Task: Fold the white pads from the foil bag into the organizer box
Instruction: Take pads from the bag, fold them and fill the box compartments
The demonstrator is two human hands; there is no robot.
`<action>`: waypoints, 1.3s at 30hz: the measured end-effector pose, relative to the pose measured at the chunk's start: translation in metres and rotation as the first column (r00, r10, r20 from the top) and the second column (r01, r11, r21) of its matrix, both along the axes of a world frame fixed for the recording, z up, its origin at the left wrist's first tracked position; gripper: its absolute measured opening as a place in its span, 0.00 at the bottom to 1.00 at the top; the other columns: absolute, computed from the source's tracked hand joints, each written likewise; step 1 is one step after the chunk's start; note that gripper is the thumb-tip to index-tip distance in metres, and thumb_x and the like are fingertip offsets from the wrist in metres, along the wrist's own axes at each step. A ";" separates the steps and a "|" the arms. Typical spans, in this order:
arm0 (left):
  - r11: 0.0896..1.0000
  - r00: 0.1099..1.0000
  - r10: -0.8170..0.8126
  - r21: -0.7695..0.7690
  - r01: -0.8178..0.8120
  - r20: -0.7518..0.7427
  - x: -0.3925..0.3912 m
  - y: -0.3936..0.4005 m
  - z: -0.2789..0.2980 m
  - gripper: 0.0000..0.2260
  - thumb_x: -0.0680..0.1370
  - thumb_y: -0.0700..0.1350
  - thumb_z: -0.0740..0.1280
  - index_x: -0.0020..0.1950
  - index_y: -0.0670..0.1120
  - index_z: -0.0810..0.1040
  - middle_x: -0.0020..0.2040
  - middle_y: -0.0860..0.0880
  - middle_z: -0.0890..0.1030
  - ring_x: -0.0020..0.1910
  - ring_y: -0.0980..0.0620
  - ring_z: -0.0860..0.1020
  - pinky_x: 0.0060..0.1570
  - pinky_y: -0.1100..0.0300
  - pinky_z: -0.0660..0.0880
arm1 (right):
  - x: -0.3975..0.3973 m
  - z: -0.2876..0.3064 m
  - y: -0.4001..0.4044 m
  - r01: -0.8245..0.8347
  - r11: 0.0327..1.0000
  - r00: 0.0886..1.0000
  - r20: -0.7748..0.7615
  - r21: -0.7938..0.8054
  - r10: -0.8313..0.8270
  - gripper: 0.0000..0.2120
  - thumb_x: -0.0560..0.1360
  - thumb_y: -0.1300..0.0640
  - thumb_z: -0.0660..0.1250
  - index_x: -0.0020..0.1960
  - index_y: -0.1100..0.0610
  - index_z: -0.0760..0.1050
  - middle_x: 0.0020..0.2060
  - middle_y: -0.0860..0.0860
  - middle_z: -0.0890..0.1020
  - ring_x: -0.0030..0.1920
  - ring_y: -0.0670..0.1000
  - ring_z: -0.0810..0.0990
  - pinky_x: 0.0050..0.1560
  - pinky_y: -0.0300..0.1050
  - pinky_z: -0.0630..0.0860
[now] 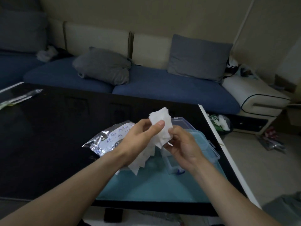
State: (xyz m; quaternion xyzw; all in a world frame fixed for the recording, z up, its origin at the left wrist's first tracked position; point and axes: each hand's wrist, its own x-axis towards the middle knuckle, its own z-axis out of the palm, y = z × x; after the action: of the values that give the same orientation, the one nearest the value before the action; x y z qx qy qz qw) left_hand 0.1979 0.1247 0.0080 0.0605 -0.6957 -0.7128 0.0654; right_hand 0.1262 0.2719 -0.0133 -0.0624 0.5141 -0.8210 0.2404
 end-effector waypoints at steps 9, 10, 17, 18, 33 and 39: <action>0.910 0.981 -0.109 0.413 0.034 0.161 0.001 0.000 0.000 0.15 0.84 0.41 0.57 0.56 0.29 0.74 0.43 0.37 0.84 0.40 0.43 0.84 0.37 0.53 0.82 | 0.008 0.001 -0.003 0.359 0.797 0.817 -0.576 0.486 -0.017 0.18 0.68 0.55 0.81 0.54 0.52 0.77 0.43 0.50 0.80 0.34 0.46 0.77 0.35 0.40 0.76; 0.903 0.973 -0.159 0.423 0.076 0.165 0.002 -0.002 0.001 0.14 0.84 0.42 0.57 0.56 0.30 0.74 0.43 0.37 0.83 0.40 0.42 0.84 0.38 0.52 0.83 | 0.007 0.001 -0.002 0.374 0.798 0.777 -0.629 0.473 0.009 0.19 0.68 0.55 0.81 0.54 0.50 0.78 0.44 0.50 0.79 0.35 0.45 0.75 0.37 0.42 0.77; 0.848 0.907 -0.369 0.473 0.238 0.206 0.003 -0.012 -0.002 0.24 0.84 0.57 0.50 0.63 0.41 0.75 0.46 0.39 0.81 0.39 0.41 0.80 0.32 0.56 0.71 | 0.008 0.008 0.001 0.325 0.782 0.664 -0.717 0.532 0.211 0.08 0.69 0.58 0.79 0.44 0.51 0.81 0.44 0.47 0.81 0.41 0.45 0.79 0.43 0.39 0.78; 0.854 0.905 -0.369 0.462 0.240 0.213 0.003 -0.012 -0.003 0.24 0.84 0.57 0.50 0.63 0.41 0.75 0.45 0.39 0.81 0.39 0.41 0.80 0.31 0.57 0.71 | 0.007 0.009 0.001 0.326 0.775 0.664 -0.715 0.542 0.220 0.07 0.70 0.59 0.79 0.42 0.52 0.81 0.43 0.46 0.81 0.41 0.45 0.80 0.42 0.41 0.79; 0.904 0.913 -0.342 0.344 0.255 0.222 0.005 -0.009 -0.002 0.22 0.85 0.52 0.51 0.67 0.36 0.70 0.43 0.36 0.82 0.32 0.44 0.80 0.25 0.59 0.65 | 0.006 0.011 0.007 0.348 0.757 0.631 -0.735 0.553 0.247 0.07 0.71 0.58 0.78 0.43 0.51 0.81 0.39 0.45 0.82 0.39 0.46 0.81 0.39 0.42 0.80; 0.941 0.921 -0.301 0.232 0.246 0.245 0.002 -0.013 -0.006 0.15 0.85 0.50 0.55 0.58 0.41 0.75 0.42 0.40 0.83 0.33 0.46 0.78 0.24 0.63 0.64 | 0.007 0.014 0.008 0.366 0.751 0.565 -0.772 0.550 0.291 0.09 0.71 0.61 0.77 0.49 0.52 0.81 0.39 0.45 0.81 0.39 0.45 0.80 0.39 0.34 0.75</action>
State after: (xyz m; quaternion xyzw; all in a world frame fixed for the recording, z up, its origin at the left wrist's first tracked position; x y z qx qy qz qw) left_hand 0.1997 0.1121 0.0016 0.0677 -0.6255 -0.7646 -0.1397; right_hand 0.1333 0.2795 0.0010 -0.3367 0.8199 -0.4613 -0.0414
